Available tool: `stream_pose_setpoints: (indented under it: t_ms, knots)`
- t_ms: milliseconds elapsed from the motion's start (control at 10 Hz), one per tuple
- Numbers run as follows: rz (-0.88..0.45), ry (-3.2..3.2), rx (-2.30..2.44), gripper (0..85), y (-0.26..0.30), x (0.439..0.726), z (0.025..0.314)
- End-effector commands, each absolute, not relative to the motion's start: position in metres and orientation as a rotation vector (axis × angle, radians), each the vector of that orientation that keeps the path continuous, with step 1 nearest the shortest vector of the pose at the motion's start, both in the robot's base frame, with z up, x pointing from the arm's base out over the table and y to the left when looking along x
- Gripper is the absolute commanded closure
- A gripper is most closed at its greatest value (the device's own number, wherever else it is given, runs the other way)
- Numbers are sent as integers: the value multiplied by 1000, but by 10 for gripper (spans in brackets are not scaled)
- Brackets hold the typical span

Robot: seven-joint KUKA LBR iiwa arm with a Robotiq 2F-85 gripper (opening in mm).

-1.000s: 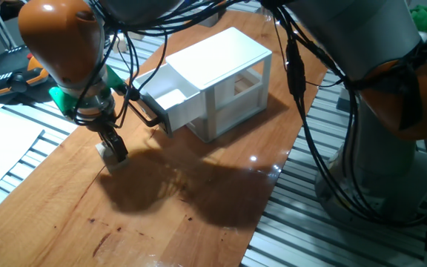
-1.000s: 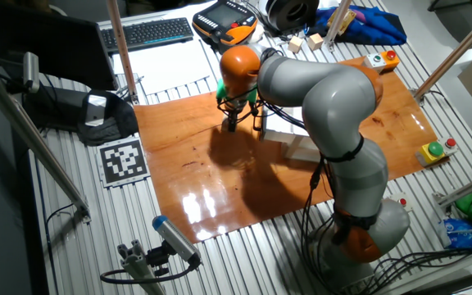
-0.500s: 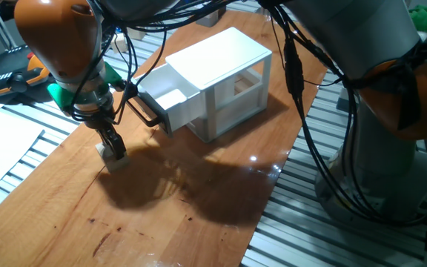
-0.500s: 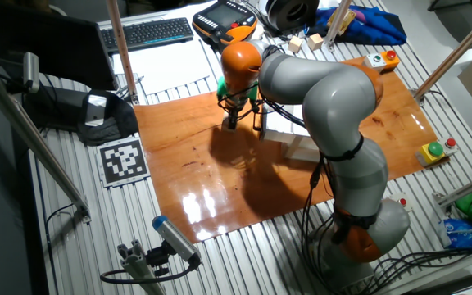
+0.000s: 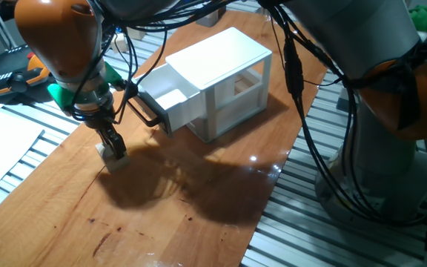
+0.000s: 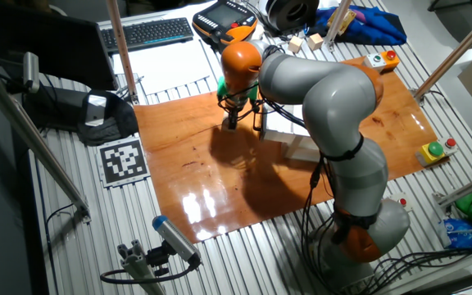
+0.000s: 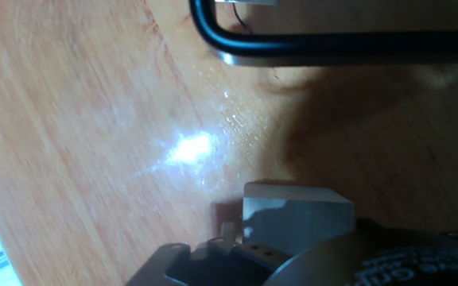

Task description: Put things in the drawer

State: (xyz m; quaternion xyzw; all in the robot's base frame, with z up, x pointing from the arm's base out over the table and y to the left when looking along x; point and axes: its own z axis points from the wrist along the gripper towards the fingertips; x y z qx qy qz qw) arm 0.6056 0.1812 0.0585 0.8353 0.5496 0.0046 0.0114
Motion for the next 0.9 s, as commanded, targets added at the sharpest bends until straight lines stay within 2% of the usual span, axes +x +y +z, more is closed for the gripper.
stream_pose_setpoints:
  t_ms: [0, 400, 800]
  knots:
    - [29, 1722, 2593, 850, 181, 605, 59]
    - [0, 1743, 2589, 850, 181, 603, 63]
    - [13, 1788, 2583, 850, 181, 592, 84]
